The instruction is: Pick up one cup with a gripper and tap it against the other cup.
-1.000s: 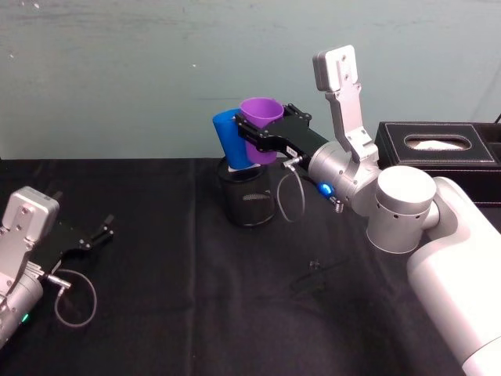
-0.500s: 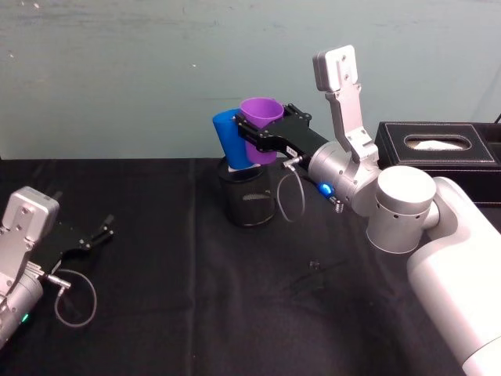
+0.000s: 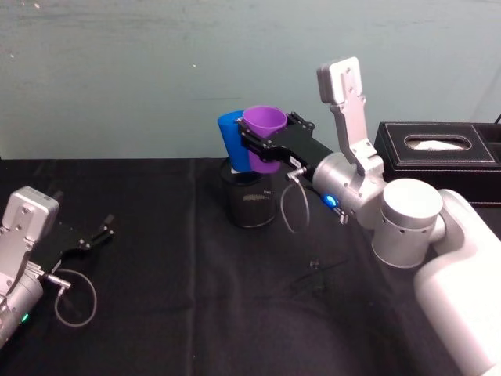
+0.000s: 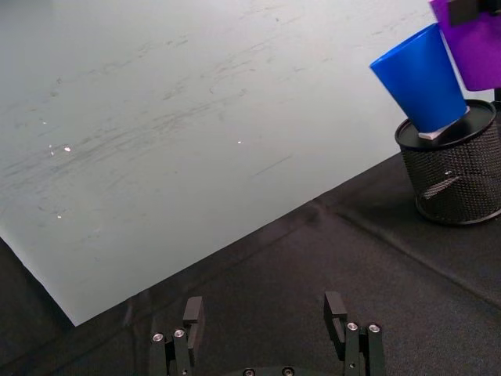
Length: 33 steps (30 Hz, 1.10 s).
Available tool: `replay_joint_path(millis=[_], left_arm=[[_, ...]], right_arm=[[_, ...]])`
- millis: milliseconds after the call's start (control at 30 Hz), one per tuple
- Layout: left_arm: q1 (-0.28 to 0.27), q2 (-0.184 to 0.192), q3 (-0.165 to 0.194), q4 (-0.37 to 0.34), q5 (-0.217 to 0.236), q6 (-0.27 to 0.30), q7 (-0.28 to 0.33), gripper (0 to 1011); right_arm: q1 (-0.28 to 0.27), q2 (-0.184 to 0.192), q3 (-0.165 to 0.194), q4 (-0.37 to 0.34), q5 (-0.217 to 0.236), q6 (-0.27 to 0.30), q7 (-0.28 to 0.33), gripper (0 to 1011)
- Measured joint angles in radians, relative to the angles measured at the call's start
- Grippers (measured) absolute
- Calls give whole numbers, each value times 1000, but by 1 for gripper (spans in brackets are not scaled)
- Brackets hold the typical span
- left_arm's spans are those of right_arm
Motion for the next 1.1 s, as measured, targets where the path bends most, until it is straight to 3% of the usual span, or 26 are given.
replay_joint_path(millis=[333,767,1100], left_arm=[[0,0,0,0,0,0,0,1000],[0,0,0,0,0,0,0,1000],[0,0,0,0,0,0,0,1000]], right_arm=[[-97,54,30,-125,19,-2,7,734],[-220,131,31,-248,50,-16,49,734],[-323,176,19,-247,68,-130,92,734]])
